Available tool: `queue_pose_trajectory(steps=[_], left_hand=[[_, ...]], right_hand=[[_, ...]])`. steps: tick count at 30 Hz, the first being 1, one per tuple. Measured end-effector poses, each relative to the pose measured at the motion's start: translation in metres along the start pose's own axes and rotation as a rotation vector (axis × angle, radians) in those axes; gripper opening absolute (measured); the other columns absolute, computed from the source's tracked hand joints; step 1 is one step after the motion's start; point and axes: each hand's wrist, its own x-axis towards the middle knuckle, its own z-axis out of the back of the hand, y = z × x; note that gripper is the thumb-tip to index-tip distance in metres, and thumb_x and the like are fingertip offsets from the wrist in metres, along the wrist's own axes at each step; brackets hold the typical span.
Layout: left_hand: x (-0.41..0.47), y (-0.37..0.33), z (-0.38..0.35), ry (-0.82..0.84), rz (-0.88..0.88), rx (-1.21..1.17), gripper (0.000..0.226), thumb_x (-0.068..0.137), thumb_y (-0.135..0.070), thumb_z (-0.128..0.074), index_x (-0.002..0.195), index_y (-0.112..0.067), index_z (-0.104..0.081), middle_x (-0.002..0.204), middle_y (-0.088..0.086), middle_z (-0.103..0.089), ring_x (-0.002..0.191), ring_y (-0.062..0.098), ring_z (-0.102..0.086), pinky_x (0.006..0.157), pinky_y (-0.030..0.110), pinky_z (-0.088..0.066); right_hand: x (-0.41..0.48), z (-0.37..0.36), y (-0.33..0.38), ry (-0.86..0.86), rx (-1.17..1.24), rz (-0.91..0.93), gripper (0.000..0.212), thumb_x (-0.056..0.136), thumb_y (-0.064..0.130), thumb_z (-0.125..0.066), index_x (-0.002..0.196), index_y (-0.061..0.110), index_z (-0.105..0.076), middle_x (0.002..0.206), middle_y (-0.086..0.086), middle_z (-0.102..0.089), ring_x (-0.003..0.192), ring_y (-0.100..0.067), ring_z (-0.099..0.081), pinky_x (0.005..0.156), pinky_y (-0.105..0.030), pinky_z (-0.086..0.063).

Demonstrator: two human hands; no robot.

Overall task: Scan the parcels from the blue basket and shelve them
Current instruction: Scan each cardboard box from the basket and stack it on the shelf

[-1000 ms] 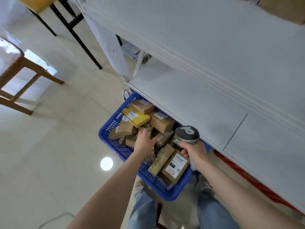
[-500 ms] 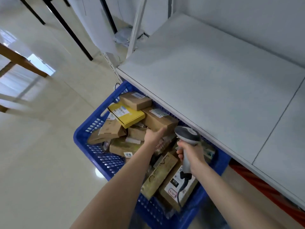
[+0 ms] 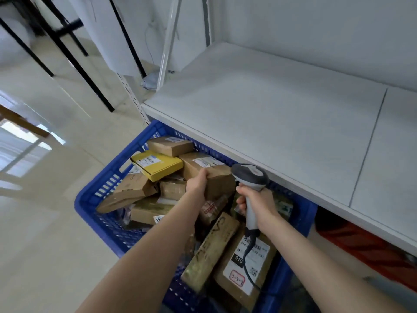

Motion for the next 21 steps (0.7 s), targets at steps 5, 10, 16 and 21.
queue_pose_trajectory(steps=[5,10,16,21], left_hand=[[-0.058,0.035,0.035,0.133,0.005,0.079,0.062,0.076,-0.038,-0.067,0.127,-0.012,-0.046,0.107,0.015,-0.059,0.093,0.03,-0.06,0.078,0.04,-0.055],[-0.125,0.048,0.082,0.26,-0.144,0.096,0.035,0.084,-0.02,-0.064,0.116,-0.01,-0.053,0.101,0.011,-0.061,0.089,0.026,-0.061,0.073,0.038,-0.054],[-0.176,0.054,0.127,0.346,-0.265,0.159,0.024,0.085,-0.018,-0.063,0.108,-0.019,-0.058,0.115,0.011,-0.054,0.107,0.03,-0.054,0.086,0.049,-0.054],[-0.182,0.041,0.133,0.324,-0.319,0.316,0.016,0.088,-0.02,-0.063,0.103,-0.021,-0.06,0.11,0.011,-0.06,0.098,0.026,-0.059,0.072,0.039,-0.054]], right_hand=[[-0.053,0.015,0.001,0.024,0.042,0.087,0.006,0.085,0.013,-0.069,0.081,0.009,-0.068,0.054,-0.003,-0.062,0.046,-0.011,-0.052,0.047,-0.021,-0.044],[-0.105,0.034,-0.004,-0.027,0.084,0.169,0.009,0.083,0.013,-0.071,0.087,0.006,-0.069,0.062,-0.002,-0.063,0.048,-0.011,-0.054,0.052,-0.024,-0.045],[-0.151,0.049,-0.018,-0.044,0.117,0.216,0.023,0.08,0.013,-0.074,0.099,0.002,-0.068,0.068,-0.007,-0.064,0.056,-0.014,-0.057,0.051,-0.026,-0.047],[-0.146,0.063,-0.009,-0.043,0.075,0.264,0.031,0.08,0.019,-0.076,0.105,0.008,-0.063,0.088,-0.003,-0.063,0.075,-0.02,-0.061,0.064,-0.031,-0.051]])
